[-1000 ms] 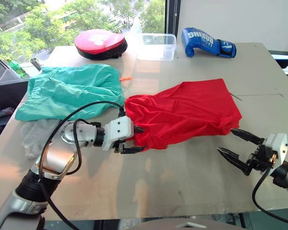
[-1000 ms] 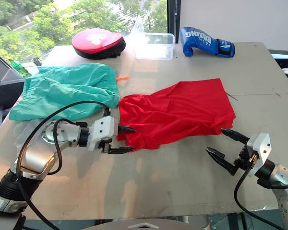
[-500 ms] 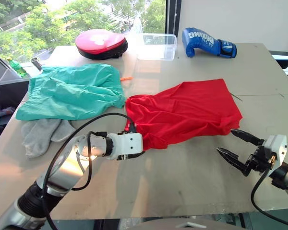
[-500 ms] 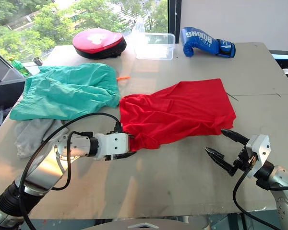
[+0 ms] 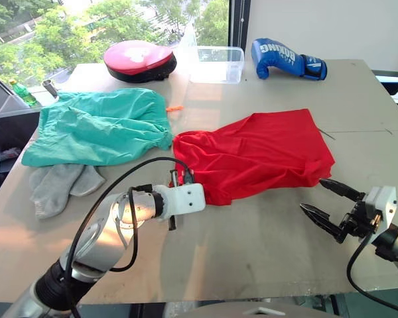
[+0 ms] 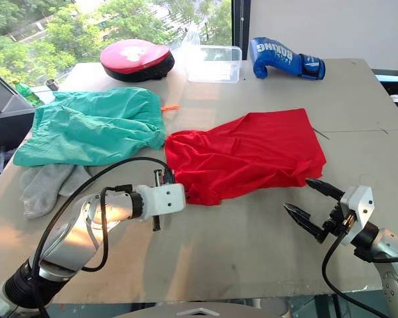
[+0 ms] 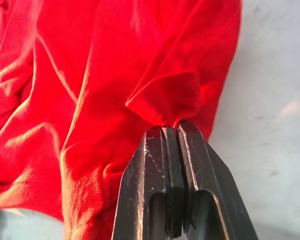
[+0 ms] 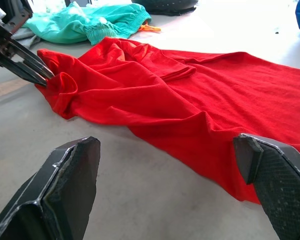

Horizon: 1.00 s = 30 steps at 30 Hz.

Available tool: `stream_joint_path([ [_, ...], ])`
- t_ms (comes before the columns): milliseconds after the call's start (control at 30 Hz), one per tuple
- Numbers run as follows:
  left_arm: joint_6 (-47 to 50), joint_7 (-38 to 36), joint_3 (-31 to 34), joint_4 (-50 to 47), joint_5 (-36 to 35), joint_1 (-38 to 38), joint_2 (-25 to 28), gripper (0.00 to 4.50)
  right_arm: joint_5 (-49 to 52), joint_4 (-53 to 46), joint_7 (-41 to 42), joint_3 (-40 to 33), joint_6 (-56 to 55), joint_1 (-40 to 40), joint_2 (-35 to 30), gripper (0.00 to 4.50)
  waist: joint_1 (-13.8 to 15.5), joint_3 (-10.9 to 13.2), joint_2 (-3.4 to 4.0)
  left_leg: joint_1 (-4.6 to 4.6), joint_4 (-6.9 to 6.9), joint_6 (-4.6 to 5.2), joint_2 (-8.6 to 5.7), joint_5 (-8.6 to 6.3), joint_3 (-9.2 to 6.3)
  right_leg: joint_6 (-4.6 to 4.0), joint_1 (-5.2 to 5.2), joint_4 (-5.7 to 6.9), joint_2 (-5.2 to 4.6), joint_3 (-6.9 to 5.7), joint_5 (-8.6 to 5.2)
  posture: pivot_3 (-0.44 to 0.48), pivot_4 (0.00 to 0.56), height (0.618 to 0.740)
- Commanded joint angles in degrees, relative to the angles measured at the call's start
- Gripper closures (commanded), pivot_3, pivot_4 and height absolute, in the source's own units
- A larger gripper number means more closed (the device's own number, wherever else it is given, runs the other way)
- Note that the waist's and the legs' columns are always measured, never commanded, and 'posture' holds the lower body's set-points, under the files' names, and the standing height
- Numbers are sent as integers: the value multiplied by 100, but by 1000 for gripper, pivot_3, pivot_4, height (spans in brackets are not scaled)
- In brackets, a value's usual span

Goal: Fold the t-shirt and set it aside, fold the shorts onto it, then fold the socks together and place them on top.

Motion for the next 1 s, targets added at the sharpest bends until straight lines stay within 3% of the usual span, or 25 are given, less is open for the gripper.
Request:
stream_joint_path([
  [33,-339,-442,897,111,-985,-25,2,4421,3,-42,-28,-19,36,-34,-108,0,0,0,0,1,0,0,2,0,0,0,0,0,0,-1,0,0,150,731],
  [267,-1046,-1256,1643,794,-2124,-147,138,4421,-905,315,-311,385,308,-401,-667,0,-4,0,1,2,1,0,2,0,2,-1,0,-1,0,-1,1,0,150,731],
  [400,-1333,-1405,1814,896,-2258,60,241,4421,-1606,734,-459,524,25,-827,-1034,0,-8,0,0,1,1,0,1,0,4,-2,-1,-2,0,-1,1,0,150,731],
  [700,-1453,-1352,1854,815,-2315,319,347,4421,-1124,927,-103,231,554,-1342,-1463,0,7,2,-2,-2,1,0,1,0,1,-20,-1,-3,0,-3,12,0,150,731],
  [833,-1524,-1171,1668,669,-2141,417,290,4421,-1927,2204,1163,1176,-13,-2715,-2651,0,-86,27,27,2,11,0,-2,0,35,-8,-4,-4,-7,25,21,0,150,731],
  [1000,-1475,-1043,1633,557,-2137,467,306,4421,-2463,3156,1439,1725,-735,-3636,-2758,0,-98,26,9,3,10,1,11,0,25,-8,-4,-2,6,12,21,0,150,731],
])
